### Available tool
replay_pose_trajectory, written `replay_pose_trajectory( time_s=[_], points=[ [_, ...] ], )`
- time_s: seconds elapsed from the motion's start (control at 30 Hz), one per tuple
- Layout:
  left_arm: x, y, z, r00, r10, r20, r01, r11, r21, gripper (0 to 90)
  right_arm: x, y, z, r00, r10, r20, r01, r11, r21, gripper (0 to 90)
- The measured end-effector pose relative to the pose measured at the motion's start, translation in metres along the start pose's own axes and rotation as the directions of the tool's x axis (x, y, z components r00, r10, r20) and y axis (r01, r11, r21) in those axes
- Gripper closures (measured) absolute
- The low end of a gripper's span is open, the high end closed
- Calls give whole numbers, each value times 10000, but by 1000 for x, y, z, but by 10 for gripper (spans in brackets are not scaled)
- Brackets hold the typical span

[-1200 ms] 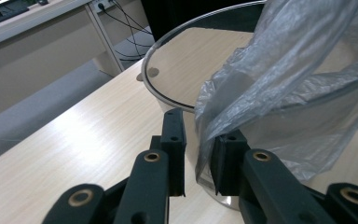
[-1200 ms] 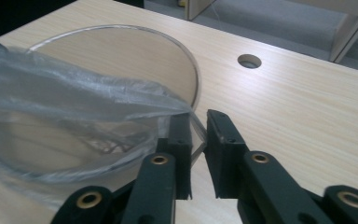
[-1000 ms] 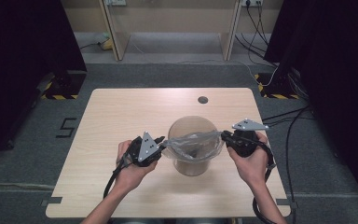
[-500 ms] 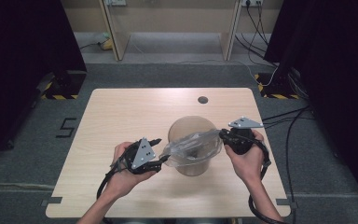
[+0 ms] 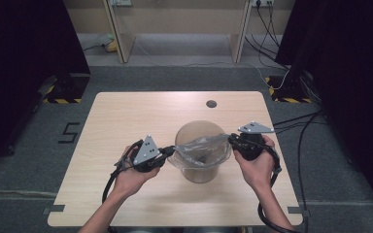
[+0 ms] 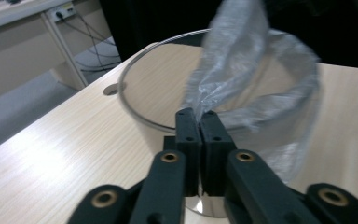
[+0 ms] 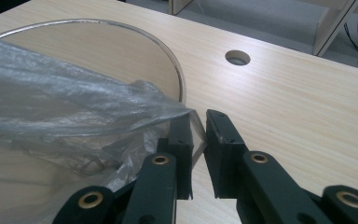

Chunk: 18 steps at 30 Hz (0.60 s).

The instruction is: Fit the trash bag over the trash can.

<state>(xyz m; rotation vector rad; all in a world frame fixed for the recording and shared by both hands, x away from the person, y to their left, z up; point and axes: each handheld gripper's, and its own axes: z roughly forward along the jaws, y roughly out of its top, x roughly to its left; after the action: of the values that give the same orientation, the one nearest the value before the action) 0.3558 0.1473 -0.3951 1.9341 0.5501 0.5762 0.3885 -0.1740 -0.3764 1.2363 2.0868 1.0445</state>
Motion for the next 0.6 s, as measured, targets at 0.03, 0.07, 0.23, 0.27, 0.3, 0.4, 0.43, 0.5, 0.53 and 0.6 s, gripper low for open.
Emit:
replay_pose_trajectory(
  time_s=[0.03,0.07,0.23,0.27,0.3,0.4,0.43,0.5,0.53,0.6],
  points=[
    [4,-1,3,9998,-96,-148,96,10000,25,891,0,0,0,10000,0,0,0,10000,0,808],
    [8,-1,7,9993,-136,-353,139,9999,74,894,0,-1,0,10000,-16,-5,16,10000,0,805],
    [22,3,20,9958,-162,-900,180,9996,198,896,-3,-6,-3,10000,61,-50,-61,10000,42,765],
    [24,4,24,9950,-104,-995,129,9996,251,896,-3,-7,-4,10000,33,-75,-33,10000,41,754],
    [25,5,25,9944,-32,-1054,67,9995,323,896,-5,-8,-5,9999,34,-168,-33,10000,83,738],
    [25,6,31,9932,61,-1165,-13,9992,410,896,-7,-10,-10,9994,55,-327,-51,9999,138,694],
    [25,6,31,9926,83,-1209,-32,9991,422,896,-8,-10,-12,9994,40,-345,-37,9999,94,680],
    [24,7,31,9918,92,-1278,-38,9991,426,897,-9,-9,-20,9989,-54,-468,57,10000,57,645],
    [24,7,31,9914,90,-1304,-34,9991,429,897,-9,-9,-20,9989,-54,-468,57,10000,57,645],
    [24,8,31,9906,152,-1362,-91,9989,451,896,-8,-9,-27,9987,-146,-487,147,9999,8,627]
  ],
)
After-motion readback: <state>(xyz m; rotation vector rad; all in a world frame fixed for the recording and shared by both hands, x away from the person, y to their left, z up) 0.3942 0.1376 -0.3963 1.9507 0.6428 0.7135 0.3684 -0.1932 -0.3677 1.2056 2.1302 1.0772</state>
